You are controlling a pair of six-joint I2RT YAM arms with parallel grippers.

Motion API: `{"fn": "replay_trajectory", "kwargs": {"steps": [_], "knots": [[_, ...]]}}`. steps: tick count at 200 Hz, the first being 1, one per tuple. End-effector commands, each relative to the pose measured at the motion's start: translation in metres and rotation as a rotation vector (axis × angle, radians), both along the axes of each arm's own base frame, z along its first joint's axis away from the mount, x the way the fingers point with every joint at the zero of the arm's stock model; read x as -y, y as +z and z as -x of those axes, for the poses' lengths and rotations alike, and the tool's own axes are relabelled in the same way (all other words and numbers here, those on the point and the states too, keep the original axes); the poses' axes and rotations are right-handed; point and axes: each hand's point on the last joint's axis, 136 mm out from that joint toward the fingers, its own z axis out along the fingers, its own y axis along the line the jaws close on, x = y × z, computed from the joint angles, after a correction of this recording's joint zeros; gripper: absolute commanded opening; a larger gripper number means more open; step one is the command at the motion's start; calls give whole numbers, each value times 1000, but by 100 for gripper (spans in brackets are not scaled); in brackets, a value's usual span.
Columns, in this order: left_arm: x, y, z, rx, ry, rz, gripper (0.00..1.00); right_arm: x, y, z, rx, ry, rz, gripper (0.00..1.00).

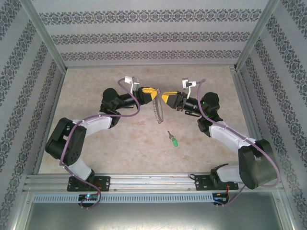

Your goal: Put the keys on the keyring

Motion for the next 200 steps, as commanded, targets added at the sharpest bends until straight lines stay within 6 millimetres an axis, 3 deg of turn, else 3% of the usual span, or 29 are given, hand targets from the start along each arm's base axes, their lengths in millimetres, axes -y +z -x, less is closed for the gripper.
{"fn": "replay_trajectory", "kwargs": {"steps": [1,118,169,200], "knots": [[-4,24,10,72,-22,25,0,1,7,7,58,2,-4,35],[-2,24,8,54,-33,25,0,-22,22,3,85,64,-12,27],[-1,23,9,53,-36,24,0,1,10,0,65,-17,3,27],[-1,24,9,55,-38,27,0,2,2,1,51,-19,16,28]]}}
